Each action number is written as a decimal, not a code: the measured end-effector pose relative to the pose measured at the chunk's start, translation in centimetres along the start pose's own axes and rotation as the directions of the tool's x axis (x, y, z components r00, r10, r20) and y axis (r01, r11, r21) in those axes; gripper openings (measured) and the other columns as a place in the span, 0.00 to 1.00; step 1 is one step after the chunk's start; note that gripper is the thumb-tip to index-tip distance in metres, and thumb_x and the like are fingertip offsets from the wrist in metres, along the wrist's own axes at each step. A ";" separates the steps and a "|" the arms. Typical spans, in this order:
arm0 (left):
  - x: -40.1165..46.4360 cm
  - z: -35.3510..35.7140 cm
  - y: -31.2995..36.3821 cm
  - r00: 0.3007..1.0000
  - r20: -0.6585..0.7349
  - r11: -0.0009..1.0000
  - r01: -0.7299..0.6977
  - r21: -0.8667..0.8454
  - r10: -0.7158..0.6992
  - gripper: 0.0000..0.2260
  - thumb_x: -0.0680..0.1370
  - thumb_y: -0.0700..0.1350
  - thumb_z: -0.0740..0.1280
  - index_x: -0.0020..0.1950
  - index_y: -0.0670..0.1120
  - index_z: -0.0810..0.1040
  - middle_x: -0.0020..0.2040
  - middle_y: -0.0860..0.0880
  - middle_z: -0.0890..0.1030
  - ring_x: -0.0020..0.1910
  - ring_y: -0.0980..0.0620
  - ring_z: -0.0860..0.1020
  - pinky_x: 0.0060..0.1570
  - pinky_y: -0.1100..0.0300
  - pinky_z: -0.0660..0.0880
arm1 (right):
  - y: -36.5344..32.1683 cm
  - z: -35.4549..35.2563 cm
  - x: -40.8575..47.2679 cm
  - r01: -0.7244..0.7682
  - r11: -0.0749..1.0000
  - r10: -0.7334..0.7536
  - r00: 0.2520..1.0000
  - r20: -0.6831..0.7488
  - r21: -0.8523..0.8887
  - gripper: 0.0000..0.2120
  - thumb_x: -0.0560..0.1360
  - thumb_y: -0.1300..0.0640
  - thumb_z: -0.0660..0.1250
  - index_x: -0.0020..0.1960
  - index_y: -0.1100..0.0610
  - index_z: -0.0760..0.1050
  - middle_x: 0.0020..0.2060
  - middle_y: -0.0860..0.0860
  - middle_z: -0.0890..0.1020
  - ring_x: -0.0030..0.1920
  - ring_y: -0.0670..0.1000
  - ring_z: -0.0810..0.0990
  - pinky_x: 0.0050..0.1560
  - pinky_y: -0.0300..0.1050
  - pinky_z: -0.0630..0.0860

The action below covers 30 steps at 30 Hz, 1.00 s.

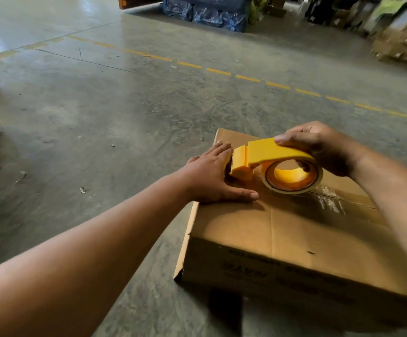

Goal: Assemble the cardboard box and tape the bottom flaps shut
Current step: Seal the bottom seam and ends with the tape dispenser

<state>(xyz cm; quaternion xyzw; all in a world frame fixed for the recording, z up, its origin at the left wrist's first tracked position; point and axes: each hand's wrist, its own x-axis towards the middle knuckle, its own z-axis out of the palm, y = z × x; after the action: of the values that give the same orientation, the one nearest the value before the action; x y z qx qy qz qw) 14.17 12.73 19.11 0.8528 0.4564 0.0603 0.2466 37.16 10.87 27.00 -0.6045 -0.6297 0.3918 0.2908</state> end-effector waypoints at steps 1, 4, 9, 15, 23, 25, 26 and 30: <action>0.0 0.1 0.0 1.000 0.010 1.000 0.008 0.022 -0.008 0.58 0.65 0.78 0.65 0.83 0.51 0.43 0.83 0.55 0.41 0.80 0.56 0.38 0.79 0.43 0.44 | 0.0 -0.1 0.1 0.000 1.000 0.000 1.000 -0.002 -0.007 0.23 0.58 0.41 0.73 0.42 0.59 0.83 0.26 0.54 0.74 0.23 0.50 0.70 0.22 0.40 0.68; 0.0 0.0 0.3 0.999 0.044 0.994 0.023 0.110 -0.028 0.57 0.66 0.79 0.62 0.82 0.53 0.38 0.82 0.55 0.37 0.79 0.56 0.35 0.78 0.43 0.40 | 0.2 -0.2 -0.2 0.016 1.000 -0.016 1.000 -0.003 -0.014 0.20 0.62 0.43 0.72 0.42 0.60 0.82 0.27 0.55 0.74 0.25 0.53 0.71 0.23 0.41 0.68; -0.2 -0.1 0.9 0.997 0.066 0.977 0.029 0.209 -0.044 0.54 0.67 0.80 0.57 0.82 0.54 0.36 0.82 0.54 0.36 0.80 0.55 0.36 0.78 0.42 0.40 | 0.7 -0.5 -0.8 0.043 0.999 -0.043 0.999 -0.001 0.020 0.15 0.65 0.43 0.73 0.33 0.55 0.80 0.25 0.53 0.73 0.26 0.53 0.71 0.26 0.43 0.69; -0.6 -0.4 1.2 0.992 0.086 0.968 0.065 0.244 -0.089 0.55 0.66 0.81 0.56 0.82 0.54 0.37 0.81 0.57 0.35 0.79 0.57 0.36 0.79 0.45 0.39 | 0.9 -2.2 -1.8 0.009 1.000 -0.009 1.000 0.015 -0.028 0.14 0.67 0.46 0.75 0.34 0.56 0.80 0.27 0.55 0.74 0.27 0.53 0.72 0.26 0.42 0.69; -0.3 0.0 0.8 0.990 0.095 0.960 0.072 0.271 -0.101 0.58 0.62 0.84 0.52 0.81 0.55 0.36 0.81 0.58 0.35 0.79 0.58 0.36 0.79 0.47 0.41 | 5.5 -8.1 -6.3 0.000 0.999 -0.001 1.000 0.015 0.047 0.15 0.65 0.47 0.70 0.34 0.59 0.75 0.26 0.55 0.71 0.24 0.51 0.70 0.22 0.38 0.68; -0.3 -0.1 0.9 0.988 0.110 0.958 0.075 0.277 -0.109 0.59 0.61 0.85 0.51 0.81 0.55 0.35 0.81 0.58 0.34 0.79 0.58 0.35 0.79 0.47 0.42 | 5.9 -8.4 -6.5 0.020 0.999 -0.020 1.000 0.007 0.043 0.17 0.65 0.45 0.70 0.36 0.60 0.76 0.27 0.55 0.71 0.24 0.51 0.70 0.22 0.39 0.68; -0.3 -0.2 0.9 0.987 0.115 0.955 0.077 0.288 -0.114 0.59 0.61 0.86 0.50 0.81 0.56 0.35 0.81 0.59 0.34 0.79 0.59 0.35 0.79 0.46 0.42 | 6.0 -8.3 -6.6 0.032 0.999 -0.032 0.999 0.005 0.033 0.17 0.65 0.45 0.70 0.35 0.60 0.76 0.27 0.54 0.71 0.24 0.50 0.70 0.23 0.39 0.67; -0.4 -0.3 1.1 0.981 0.132 0.926 0.081 0.370 -0.139 0.56 0.62 0.85 0.47 0.81 0.56 0.33 0.80 0.58 0.32 0.78 0.59 0.34 0.79 0.45 0.42 | 6.4 -8.0 -6.3 0.067 0.997 -0.067 0.998 -0.003 0.022 0.18 0.63 0.43 0.74 0.35 0.58 0.77 0.26 0.52 0.72 0.24 0.49 0.70 0.23 0.37 0.65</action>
<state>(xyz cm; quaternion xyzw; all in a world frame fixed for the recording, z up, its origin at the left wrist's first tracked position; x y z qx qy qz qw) 14.65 11.99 19.99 0.8586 0.4863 -0.1059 0.1229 47.97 5.53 26.47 -0.5802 -0.6449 0.3880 0.3114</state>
